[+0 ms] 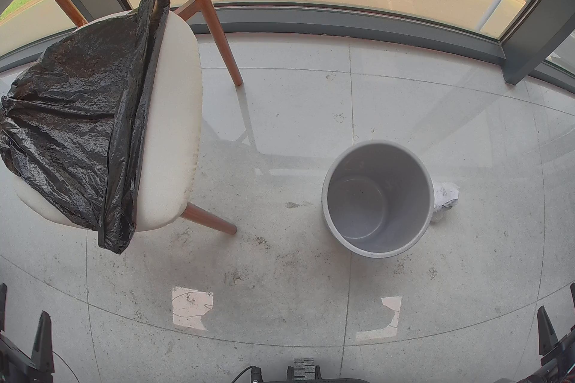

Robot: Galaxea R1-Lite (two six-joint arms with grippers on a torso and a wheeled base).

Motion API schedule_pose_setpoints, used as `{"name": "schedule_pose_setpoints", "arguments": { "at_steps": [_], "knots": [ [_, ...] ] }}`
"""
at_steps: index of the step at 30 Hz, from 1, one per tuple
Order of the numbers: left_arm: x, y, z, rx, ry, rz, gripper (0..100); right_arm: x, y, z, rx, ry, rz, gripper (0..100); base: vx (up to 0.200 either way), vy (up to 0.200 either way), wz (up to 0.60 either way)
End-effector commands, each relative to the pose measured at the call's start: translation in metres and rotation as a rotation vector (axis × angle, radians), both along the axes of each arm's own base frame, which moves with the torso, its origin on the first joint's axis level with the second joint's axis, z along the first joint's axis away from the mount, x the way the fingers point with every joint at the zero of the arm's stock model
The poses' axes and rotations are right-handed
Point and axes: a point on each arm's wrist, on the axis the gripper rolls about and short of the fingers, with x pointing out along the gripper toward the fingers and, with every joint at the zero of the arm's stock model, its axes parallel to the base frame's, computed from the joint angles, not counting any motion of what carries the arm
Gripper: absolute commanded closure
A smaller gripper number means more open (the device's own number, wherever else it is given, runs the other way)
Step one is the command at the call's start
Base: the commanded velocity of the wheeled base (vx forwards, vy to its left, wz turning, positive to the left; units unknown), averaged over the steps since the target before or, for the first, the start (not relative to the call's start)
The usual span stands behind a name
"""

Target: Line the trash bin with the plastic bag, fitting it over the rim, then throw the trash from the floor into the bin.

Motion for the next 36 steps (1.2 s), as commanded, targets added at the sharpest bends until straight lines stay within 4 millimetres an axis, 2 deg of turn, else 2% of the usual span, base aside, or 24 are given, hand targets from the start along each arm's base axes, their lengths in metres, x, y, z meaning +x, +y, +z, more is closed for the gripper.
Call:
{"name": "schedule_pose_setpoints", "arguments": {
  "at_steps": [1, 4, 7, 12, 21, 26, 28, 34, 36],
  "knots": [
    [0.022, -0.001, 0.037, 0.032, 0.110, -0.069, 0, 0.001, 0.000, -0.005, 0.000, 0.009, 0.002, 0, 0.000, 0.000, 0.00],
    [0.032, -0.002, 0.050, 0.032, 0.147, -0.085, 0, 0.001, 0.000, -0.005, 0.000, 0.009, 0.002, 0, 0.000, 0.000, 0.00],
    [0.059, -0.003, 0.080, 0.033, 0.207, -0.118, 0, 0.001, 0.000, -0.005, 0.002, 0.009, 0.002, 0, 0.000, 0.000, 0.00],
    [0.096, -0.005, 0.105, -0.017, 0.284, -0.154, 0, 0.001, 0.000, -0.005, 0.002, 0.009, 0.002, 0, 0.000, 0.000, 0.00],
    [0.155, -0.007, 0.125, -0.032, 0.378, -0.184, 0, 0.001, 0.000, -0.005, 0.003, 0.009, 0.002, 0, 0.000, 0.000, 0.00],
    [0.187, -0.008, 0.138, -0.033, 0.373, -0.186, 0, 0.001, 0.000, -0.005, 0.002, 0.009, 0.002, 0, 0.000, 0.000, 0.00],
    [0.206, -0.008, 0.147, -0.032, 0.356, -0.186, 0, 0.001, 0.000, -0.005, 0.003, 0.009, 0.002, 0, 0.000, 0.000, 0.00],
    [0.245, -0.009, 0.153, -0.031, 0.375, -0.187, 0, 0.001, 0.000, -0.005, 0.003, 0.009, 0.002, 0, 0.000, 0.000, 0.00],
    [0.252, -0.010, 0.153, -0.032, 0.378, -0.187, 0, 0.001, 0.000, -0.005, 0.003, 0.009, 0.002, 0, 0.000, 0.000, 0.00]
  ]
}}
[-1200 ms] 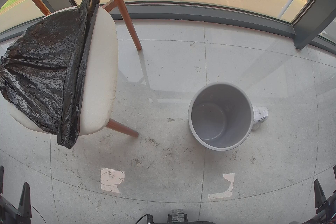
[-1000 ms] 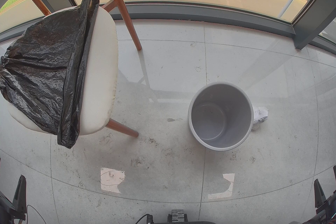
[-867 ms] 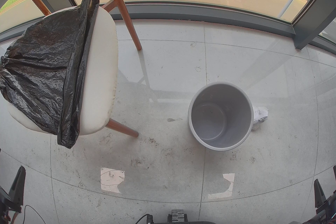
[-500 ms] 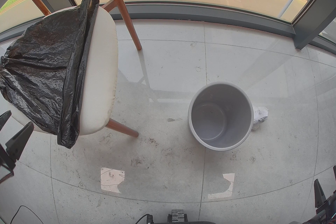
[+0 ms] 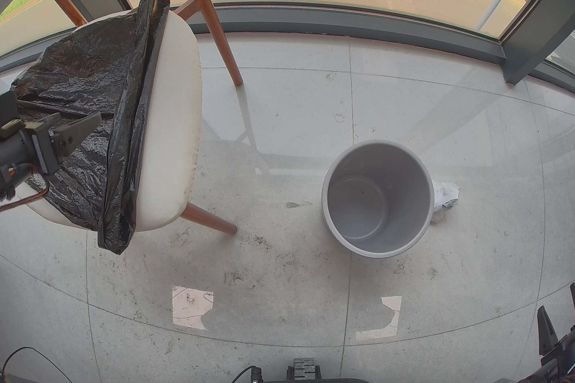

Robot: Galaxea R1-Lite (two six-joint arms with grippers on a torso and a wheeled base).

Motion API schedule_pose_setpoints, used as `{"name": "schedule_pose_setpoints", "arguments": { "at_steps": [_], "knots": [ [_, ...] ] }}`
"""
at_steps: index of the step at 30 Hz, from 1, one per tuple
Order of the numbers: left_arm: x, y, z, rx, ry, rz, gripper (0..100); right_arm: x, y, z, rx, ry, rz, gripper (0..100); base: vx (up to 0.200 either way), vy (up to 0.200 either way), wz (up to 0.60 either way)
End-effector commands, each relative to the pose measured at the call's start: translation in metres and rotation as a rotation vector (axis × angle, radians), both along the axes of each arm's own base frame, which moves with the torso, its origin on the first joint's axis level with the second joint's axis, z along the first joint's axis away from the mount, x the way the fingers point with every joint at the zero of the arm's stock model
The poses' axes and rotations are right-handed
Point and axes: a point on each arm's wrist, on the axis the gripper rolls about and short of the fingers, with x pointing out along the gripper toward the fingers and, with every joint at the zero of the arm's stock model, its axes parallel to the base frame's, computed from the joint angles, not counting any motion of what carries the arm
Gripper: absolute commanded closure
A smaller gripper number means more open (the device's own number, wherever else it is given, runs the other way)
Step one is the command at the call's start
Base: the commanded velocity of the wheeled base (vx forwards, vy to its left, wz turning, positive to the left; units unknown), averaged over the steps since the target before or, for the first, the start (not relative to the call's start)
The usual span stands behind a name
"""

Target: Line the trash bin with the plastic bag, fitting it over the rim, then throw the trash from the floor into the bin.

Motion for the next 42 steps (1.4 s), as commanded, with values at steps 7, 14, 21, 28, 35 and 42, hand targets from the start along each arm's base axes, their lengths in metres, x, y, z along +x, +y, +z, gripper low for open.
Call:
{"name": "schedule_pose_setpoints", "arguments": {
  "at_steps": [7, 14, 21, 28, 35, 42],
  "knots": [
    [0.068, -0.005, -0.002, 0.003, 0.038, -0.011, 0, 0.001, 0.000, -0.005, 0.000, 0.009, 0.001, 0, 0.000, 0.000, 0.00],
    [0.083, -0.016, 0.000, 0.034, 0.009, -0.038, 0, 0.001, 0.000, -0.005, 0.000, 0.009, 0.001, 0, 0.000, 0.000, 0.00],
    [0.091, -0.027, -0.001, 0.043, -0.001, 0.008, 0, 0.001, 0.000, -0.005, 0.000, 0.009, 0.001, 0, 0.000, 0.000, 0.00],
    [0.091, -0.027, -0.003, 0.042, 0.005, 0.009, 100, 0.001, 0.000, -0.005, 0.000, 0.009, 0.001, 0, 0.000, 0.000, 0.00],
    [0.088, -0.026, 0.001, 0.035, -0.004, 0.018, 100, 0.001, 0.000, -0.005, 0.000, 0.009, 0.001, 0, 0.000, 0.000, 0.00],
    [0.073, -0.023, 0.013, 0.020, -0.028, 0.017, 100, 0.001, 0.000, -0.005, 0.000, 0.009, 0.001, 0, 0.000, 0.000, 0.00]
  ]
}}
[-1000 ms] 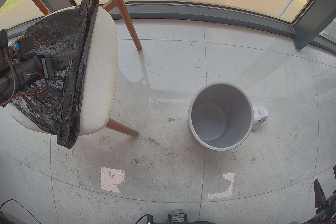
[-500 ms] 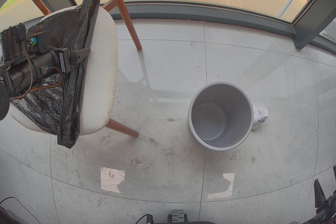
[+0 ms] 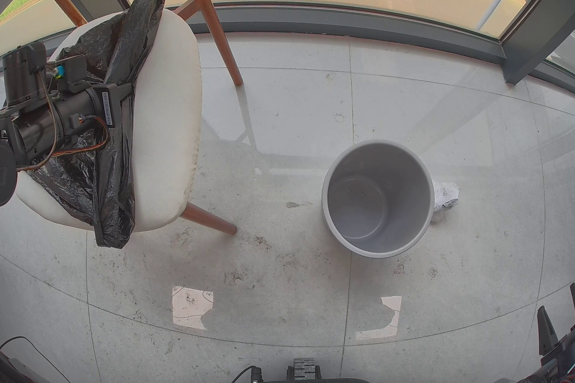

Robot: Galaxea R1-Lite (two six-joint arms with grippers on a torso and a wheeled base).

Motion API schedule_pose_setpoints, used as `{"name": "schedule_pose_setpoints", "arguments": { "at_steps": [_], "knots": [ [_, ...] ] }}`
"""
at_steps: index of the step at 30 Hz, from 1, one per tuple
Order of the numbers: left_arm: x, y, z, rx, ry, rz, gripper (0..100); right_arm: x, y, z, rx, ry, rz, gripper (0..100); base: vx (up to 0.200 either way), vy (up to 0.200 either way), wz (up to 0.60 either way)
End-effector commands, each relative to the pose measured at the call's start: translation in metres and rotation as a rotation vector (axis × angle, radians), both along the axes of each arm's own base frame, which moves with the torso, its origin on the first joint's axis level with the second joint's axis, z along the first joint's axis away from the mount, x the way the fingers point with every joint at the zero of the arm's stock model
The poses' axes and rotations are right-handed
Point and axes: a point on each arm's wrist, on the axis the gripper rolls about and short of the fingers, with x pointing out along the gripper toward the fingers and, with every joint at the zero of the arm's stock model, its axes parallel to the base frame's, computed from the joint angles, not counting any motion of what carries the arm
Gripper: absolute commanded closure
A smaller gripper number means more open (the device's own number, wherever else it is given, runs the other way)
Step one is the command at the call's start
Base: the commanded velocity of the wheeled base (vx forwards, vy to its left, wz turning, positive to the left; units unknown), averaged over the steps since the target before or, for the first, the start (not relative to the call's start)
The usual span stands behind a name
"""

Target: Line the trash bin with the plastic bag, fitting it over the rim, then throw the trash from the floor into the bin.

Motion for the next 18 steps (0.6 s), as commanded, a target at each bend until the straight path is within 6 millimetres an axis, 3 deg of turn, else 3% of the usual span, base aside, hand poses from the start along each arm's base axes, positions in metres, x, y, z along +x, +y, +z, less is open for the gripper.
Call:
{"name": "schedule_pose_setpoints", "arguments": {
  "at_steps": [1, 10, 18],
  "knots": [
    [-0.021, 0.003, 0.018, -0.038, -0.039, -0.002, 100, 0.001, 0.000, -0.005, 0.000, 0.009, 0.001, 0, 0.000, 0.000, 0.00],
    [-0.076, 0.009, 0.048, -0.488, -0.017, -0.163, 100, 0.001, 0.000, -0.005, -0.005, 0.011, 0.001, 0, 0.000, 0.000, 0.00],
    [-0.104, 0.011, 0.033, -0.545, 0.098, -0.406, 100, 0.001, 0.000, -0.005, -0.009, 0.012, 0.002, 0, 0.000, 0.000, 0.00]
  ]
}}
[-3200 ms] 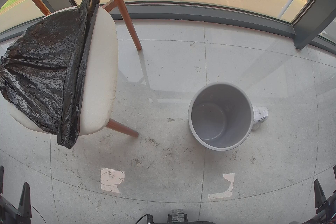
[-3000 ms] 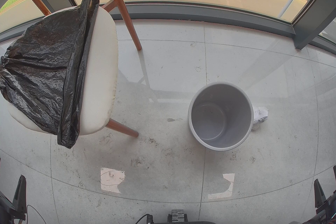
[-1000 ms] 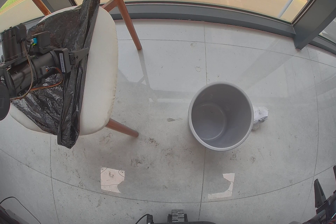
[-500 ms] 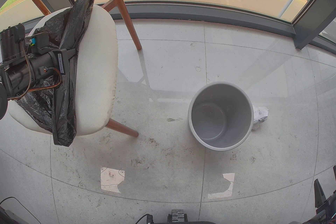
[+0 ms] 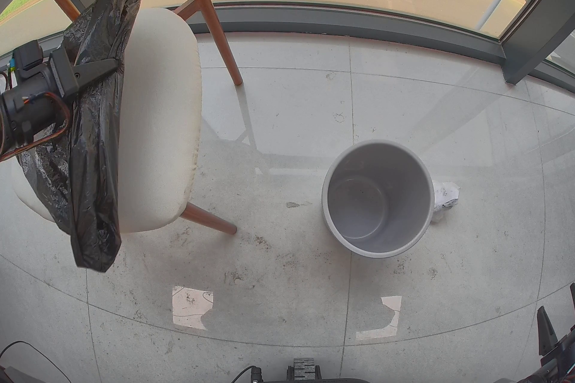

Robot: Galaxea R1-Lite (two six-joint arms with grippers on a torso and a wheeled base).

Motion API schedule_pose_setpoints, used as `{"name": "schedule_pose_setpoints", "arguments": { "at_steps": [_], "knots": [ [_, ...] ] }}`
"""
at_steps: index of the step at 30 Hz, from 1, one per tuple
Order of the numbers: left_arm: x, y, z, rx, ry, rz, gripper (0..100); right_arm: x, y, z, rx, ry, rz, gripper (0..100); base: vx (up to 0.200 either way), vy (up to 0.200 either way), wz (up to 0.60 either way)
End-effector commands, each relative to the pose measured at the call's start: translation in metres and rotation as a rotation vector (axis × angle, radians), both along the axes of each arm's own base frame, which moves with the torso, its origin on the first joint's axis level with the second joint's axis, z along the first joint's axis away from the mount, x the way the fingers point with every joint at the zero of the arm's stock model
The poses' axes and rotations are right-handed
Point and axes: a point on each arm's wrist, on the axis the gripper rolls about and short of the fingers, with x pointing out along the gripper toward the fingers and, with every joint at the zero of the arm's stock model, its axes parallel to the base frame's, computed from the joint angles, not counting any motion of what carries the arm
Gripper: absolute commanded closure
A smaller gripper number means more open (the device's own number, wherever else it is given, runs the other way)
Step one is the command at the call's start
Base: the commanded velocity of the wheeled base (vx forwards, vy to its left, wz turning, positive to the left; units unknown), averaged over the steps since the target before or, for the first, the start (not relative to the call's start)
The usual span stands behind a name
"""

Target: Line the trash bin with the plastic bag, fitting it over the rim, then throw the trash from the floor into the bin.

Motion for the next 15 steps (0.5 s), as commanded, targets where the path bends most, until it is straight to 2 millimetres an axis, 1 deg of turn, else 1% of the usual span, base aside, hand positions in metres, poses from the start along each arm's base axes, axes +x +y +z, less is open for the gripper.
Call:
{"name": "schedule_pose_setpoints", "arguments": {
  "at_steps": [1, 2, 4, 8, 11, 12, 13, 14, 15],
  "knots": [
    [-0.037, 0.004, -0.003, -0.026, -0.012, -0.111, 100, 0.001, 0.000, -0.005, -0.004, 0.011, 0.002, 0, 0.000, 0.000, 0.00],
    [-0.043, 0.003, -0.010, -0.021, 0.003, -0.191, 100, 0.001, 0.000, -0.005, -0.002, 0.011, 0.002, 0, 0.000, 0.000, 0.00],
    [-0.047, 0.002, -0.015, -0.019, 0.019, -0.273, 100, 0.001, 0.000, -0.005, 0.007, 0.008, 0.002, 0, 0.000, 0.000, 0.00],
    [-0.056, -0.001, -0.020, -0.011, 0.027, -0.454, 100, 0.000, 0.000, -0.005, 0.008, 0.005, 0.008, 0, 0.000, 0.000, 0.00],
    [-0.058, -0.002, -0.018, -0.005, 0.019, -0.543, 100, 0.000, 0.000, -0.005, 0.015, 0.005, 0.007, 0, 0.000, 0.000, 0.00],
    [-0.058, -0.002, -0.018, -0.005, 0.019, -0.544, 100, 0.000, 0.000, -0.005, 0.015, 0.005, 0.007, 0, 0.000, 0.000, 0.00],
    [-0.057, -0.003, -0.019, -0.004, 0.021, -0.560, 100, -0.002, 0.000, 0.003, 0.036, -0.039, 0.015, 0, 0.000, 0.000, 0.00],
    [-0.057, -0.003, -0.019, -0.004, 0.021, -0.560, 100, -0.002, 0.000, 0.003, 0.036, -0.039, 0.015, 0, 0.000, 0.000, 0.00],
    [-0.056, -0.003, -0.019, -0.004, 0.024, -0.572, 100, -0.011, 0.000, 0.052, 0.101, -0.190, 0.095, 0, 0.000, 0.000, 0.00]
  ]
}}
